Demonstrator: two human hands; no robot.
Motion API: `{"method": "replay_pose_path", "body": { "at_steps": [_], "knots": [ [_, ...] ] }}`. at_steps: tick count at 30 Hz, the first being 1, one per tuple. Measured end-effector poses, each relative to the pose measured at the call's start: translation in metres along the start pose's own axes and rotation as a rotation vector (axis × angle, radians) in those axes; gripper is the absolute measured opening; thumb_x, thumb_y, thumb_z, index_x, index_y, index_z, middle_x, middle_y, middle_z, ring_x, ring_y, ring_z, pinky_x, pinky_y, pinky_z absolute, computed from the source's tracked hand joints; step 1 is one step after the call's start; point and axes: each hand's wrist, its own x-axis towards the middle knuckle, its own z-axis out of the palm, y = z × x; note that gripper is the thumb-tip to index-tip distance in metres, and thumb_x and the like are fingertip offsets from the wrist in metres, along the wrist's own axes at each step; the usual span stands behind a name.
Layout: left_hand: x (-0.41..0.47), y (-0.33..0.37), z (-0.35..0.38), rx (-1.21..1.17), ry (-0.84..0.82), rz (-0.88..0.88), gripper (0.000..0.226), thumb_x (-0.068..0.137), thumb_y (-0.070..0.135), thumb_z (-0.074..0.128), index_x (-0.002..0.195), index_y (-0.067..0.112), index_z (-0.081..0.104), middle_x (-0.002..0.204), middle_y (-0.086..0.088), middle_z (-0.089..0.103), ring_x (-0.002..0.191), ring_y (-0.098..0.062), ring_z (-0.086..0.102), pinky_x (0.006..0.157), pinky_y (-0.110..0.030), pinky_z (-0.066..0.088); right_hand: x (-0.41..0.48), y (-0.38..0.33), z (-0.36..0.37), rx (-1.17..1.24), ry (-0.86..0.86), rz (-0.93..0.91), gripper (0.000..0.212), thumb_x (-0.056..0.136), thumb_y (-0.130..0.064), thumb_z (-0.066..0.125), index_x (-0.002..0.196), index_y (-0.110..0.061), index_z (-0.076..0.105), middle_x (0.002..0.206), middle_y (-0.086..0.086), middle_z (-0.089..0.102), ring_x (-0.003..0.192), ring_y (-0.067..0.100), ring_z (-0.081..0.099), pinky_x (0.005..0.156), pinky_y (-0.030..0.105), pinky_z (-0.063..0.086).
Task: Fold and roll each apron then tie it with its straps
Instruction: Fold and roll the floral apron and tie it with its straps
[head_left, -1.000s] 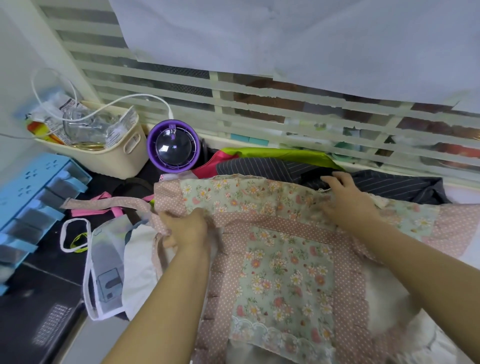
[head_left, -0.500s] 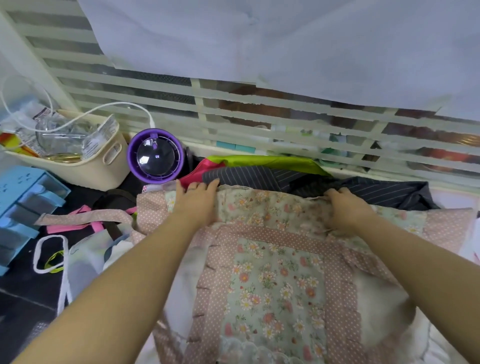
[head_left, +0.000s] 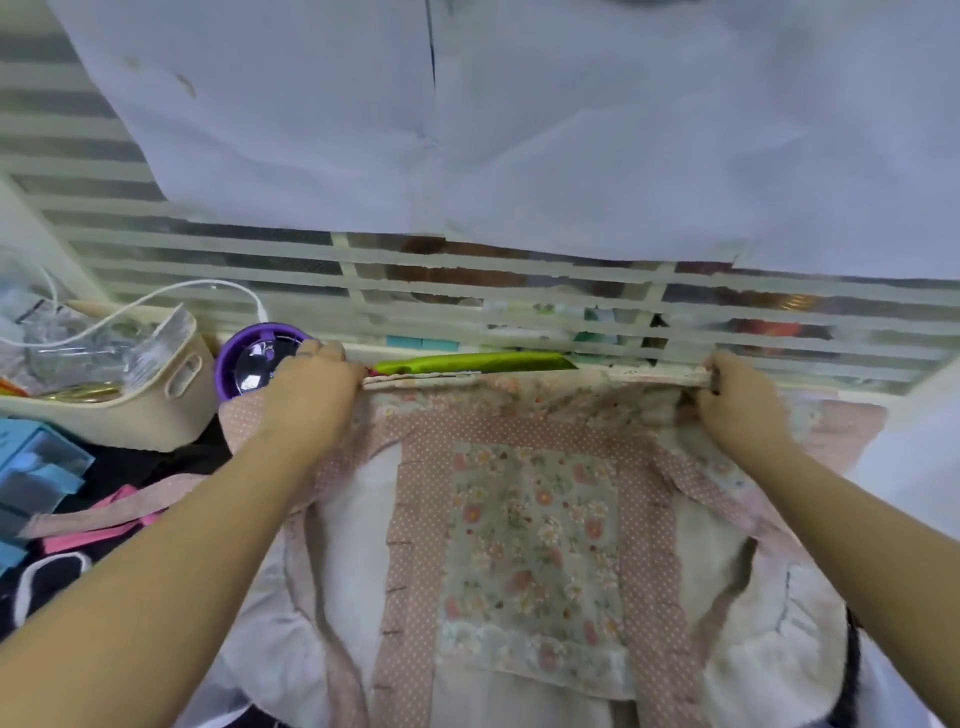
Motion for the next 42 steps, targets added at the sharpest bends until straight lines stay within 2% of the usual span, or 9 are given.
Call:
{"method": "replay_pose_path", "body": {
  "at_steps": [3,11,15,18,21,27,33,40,42],
  "knots": [
    [-0.006,0.006,-0.018,-0.189,0.063,-0.129,0.026,0.092,0.007,0.049,0.115,0.01,0.061,0.11,-0.011,0.048,0.082,-0.029,0.054,0.059,-0.036,0.038,-0.01,-0.005,-0.012,0.075,0.063,-0.017,0.011,0.093,0.001,0.043,0.093,-0.01,0.044,0.076,0.0,0.046,0.066,0.016,0.042,0.052,0.025,0.027],
    [-0.071,0.009,0.018,-1.102,0.131,-0.196,0.031,0.087,-0.005,0.039,0.095,0.012,0.065,0.097,-0.01,0.062,0.091,-0.03,0.056,0.075,-0.036,0.044,-0.104,0.035,-0.008,0.228,0.071,-0.08,0.006,0.086,0.001,0.051,0.092,0.001,0.05,0.097,0.017,0.05,0.094,0.034,0.047,0.07,0.031,0.033],
    [-0.145,0.006,0.058,-0.967,0.23,-0.049,0.03,0.089,-0.01,0.047,0.109,0.004,0.065,0.125,-0.015,0.046,0.114,-0.013,0.04,0.1,-0.012,0.025,-0.183,0.067,0.01,0.07,0.182,-0.216,0.014,0.068,-0.018,0.04,0.081,-0.014,0.045,0.116,0.019,0.053,0.105,0.025,0.043,0.088,0.048,0.032],
    [-0.196,0.004,0.096,-0.876,0.036,0.006,0.042,0.089,-0.009,0.054,0.124,0.011,0.063,0.146,-0.017,0.034,0.131,-0.022,0.036,0.108,-0.029,0.029,-0.232,0.098,0.038,-0.034,0.034,-0.137,0.037,0.068,0.006,0.06,0.082,-0.022,0.041,0.125,0.019,0.05,0.111,0.035,0.051,0.086,0.053,0.041],
    [-0.225,0.003,0.124,-0.776,-0.051,0.063,0.048,0.088,-0.004,0.061,0.131,0.016,0.058,0.151,-0.022,0.03,0.136,-0.038,0.036,0.104,-0.052,0.04,-0.255,0.113,0.056,-0.137,-0.17,-0.102,0.035,0.061,0.016,0.07,0.083,-0.006,0.053,0.127,0.027,0.05,0.101,0.051,0.056,0.073,0.051,0.046],
    [-0.229,0.004,0.119,-0.693,0.16,0.067,0.057,0.078,-0.01,0.069,0.129,0.015,0.06,0.151,-0.025,0.028,0.13,-0.044,0.041,0.085,-0.055,0.049,-0.251,0.092,0.033,-0.022,-0.037,-0.043,0.036,0.065,0.017,0.065,0.08,-0.01,0.047,0.134,0.022,0.047,0.127,0.04,0.043,0.088,0.051,0.043],
    [-0.254,0.007,0.13,-0.517,-0.008,0.067,0.063,0.071,0.001,0.07,0.129,0.022,0.057,0.143,-0.018,0.045,0.073,-0.041,0.063,0.052,-0.039,0.052,-0.254,0.107,0.04,-0.123,-0.385,0.074,0.025,0.083,0.008,0.055,0.094,-0.014,0.049,0.155,0.012,0.025,0.146,0.025,0.017,0.086,0.043,0.044],
    [-0.233,0.028,0.076,-0.672,0.256,-0.005,0.038,0.079,0.03,0.039,0.095,0.015,0.072,0.106,0.0,0.063,0.052,-0.018,0.056,0.042,-0.017,0.028,-0.227,0.013,0.008,-0.516,-0.371,0.009,0.033,0.088,-0.029,0.056,0.121,-0.027,0.059,0.135,-0.001,0.046,0.084,0.018,0.057,0.081,0.033,0.048],
    [-0.217,0.053,0.063,-0.67,0.295,0.158,0.034,0.084,0.027,0.042,0.097,0.015,0.071,0.108,-0.003,0.063,0.058,-0.018,0.059,0.049,-0.024,0.043,-0.227,-0.019,0.021,-0.346,-0.29,-0.172,0.037,0.09,-0.028,0.053,0.127,-0.025,0.057,0.136,0.0,0.049,0.1,0.018,0.055,0.093,0.035,0.044]
  ]
}}
